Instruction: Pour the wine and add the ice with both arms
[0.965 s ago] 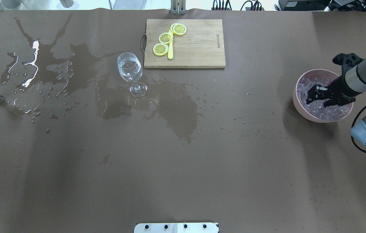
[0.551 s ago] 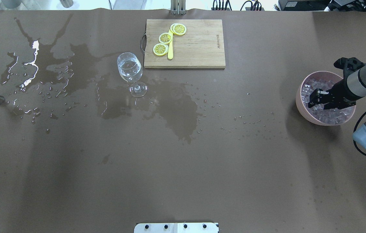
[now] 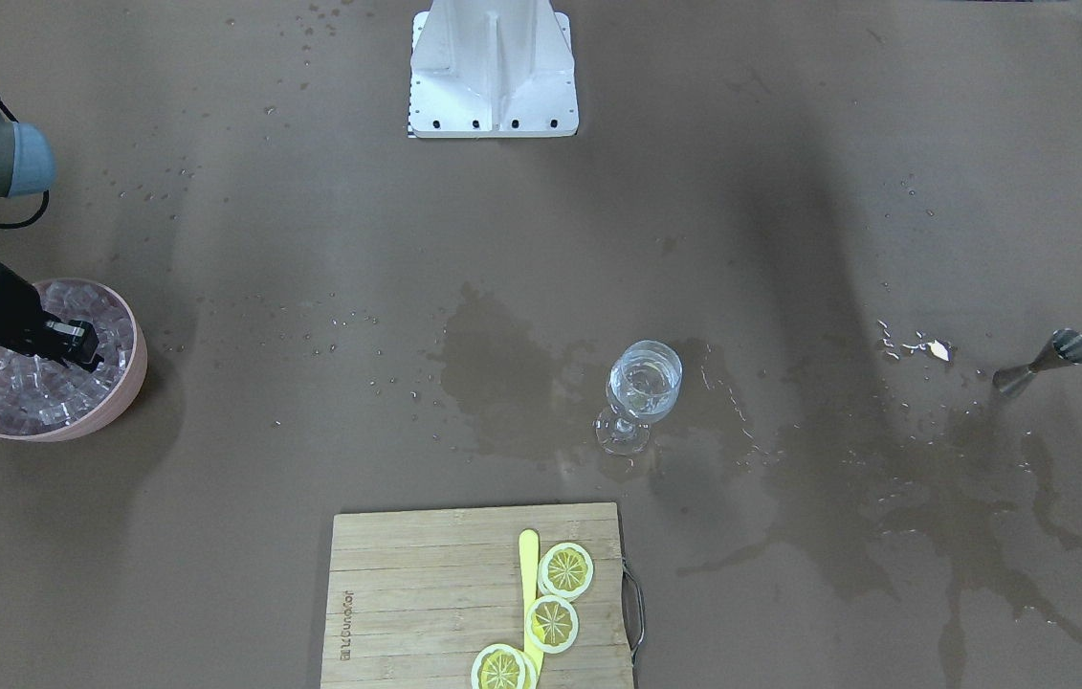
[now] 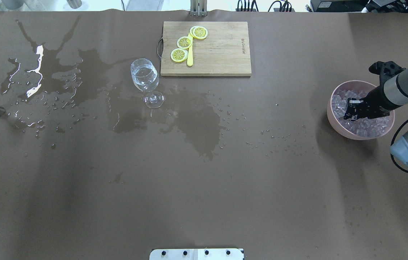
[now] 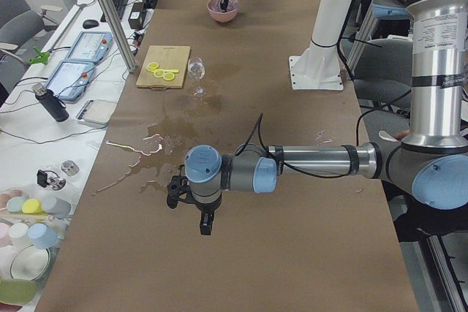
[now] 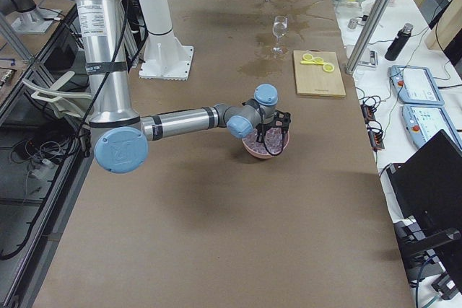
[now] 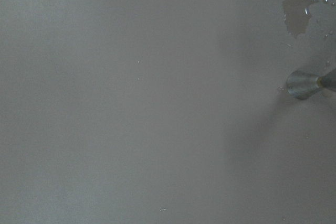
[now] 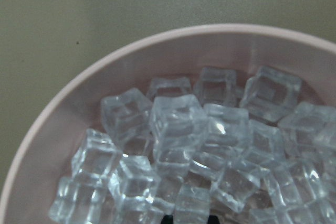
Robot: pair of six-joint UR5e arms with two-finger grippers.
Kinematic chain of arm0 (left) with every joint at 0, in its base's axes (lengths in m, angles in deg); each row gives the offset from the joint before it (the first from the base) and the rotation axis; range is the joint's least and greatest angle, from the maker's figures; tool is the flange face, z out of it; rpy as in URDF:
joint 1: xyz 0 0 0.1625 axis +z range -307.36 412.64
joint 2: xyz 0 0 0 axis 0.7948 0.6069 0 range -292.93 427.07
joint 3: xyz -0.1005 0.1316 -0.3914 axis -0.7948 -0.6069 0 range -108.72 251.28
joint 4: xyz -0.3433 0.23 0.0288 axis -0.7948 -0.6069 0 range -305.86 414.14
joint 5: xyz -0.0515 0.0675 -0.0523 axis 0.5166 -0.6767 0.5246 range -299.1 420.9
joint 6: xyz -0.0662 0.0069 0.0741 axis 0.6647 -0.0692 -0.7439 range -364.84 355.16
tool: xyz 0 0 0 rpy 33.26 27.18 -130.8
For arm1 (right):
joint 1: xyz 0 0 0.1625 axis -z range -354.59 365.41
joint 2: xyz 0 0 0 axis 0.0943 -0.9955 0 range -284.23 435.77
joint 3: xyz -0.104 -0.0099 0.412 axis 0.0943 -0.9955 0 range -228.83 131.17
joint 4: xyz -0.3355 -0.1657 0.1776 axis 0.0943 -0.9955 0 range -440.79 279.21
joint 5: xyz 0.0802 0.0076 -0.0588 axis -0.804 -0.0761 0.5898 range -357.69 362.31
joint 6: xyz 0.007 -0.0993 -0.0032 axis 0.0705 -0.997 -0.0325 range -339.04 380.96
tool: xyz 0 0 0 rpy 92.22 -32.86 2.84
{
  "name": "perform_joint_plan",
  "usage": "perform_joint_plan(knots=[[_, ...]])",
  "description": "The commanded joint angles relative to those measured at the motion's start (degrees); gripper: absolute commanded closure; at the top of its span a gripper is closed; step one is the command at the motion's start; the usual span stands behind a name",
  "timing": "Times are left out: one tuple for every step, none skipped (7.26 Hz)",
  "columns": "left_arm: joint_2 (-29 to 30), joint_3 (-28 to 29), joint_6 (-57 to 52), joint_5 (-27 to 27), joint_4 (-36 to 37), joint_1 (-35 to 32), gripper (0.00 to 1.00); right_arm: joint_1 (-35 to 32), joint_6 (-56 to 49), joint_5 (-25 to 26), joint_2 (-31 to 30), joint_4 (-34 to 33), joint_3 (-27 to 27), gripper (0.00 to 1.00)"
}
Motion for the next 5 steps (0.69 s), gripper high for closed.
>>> perform_joint_plan(knots=[[0.27,-0.5,-0.12,-0.05,-0.04,0.04,0.02,-0.26,-0.09,-0.47,0.55,-0.47,0.13,0.94],[0.36,-0.58,-0.12,-0.05,-0.04,0.04,0.02,-1.57,-0.09,-1.34,0.55,-1.08,0.22,0.94],[0.27,-0.5,-0.12,-0.05,-1.08,0.04,0.02,-2.97,-0.26,-1.78,0.46,-1.17,0.39,0.94],[0.01,-0.32,0.05,-0.13,-3.88,0.04,0.02,-4.73,-0.87,-2.83,0.46,-2.56,0.83,0.94],[-0.43,0.03,0.05,-0.14,-5.82,0.04,0.02,-5.53,-1.05,-3.54,0.55,-4.14,1.62,0.94]])
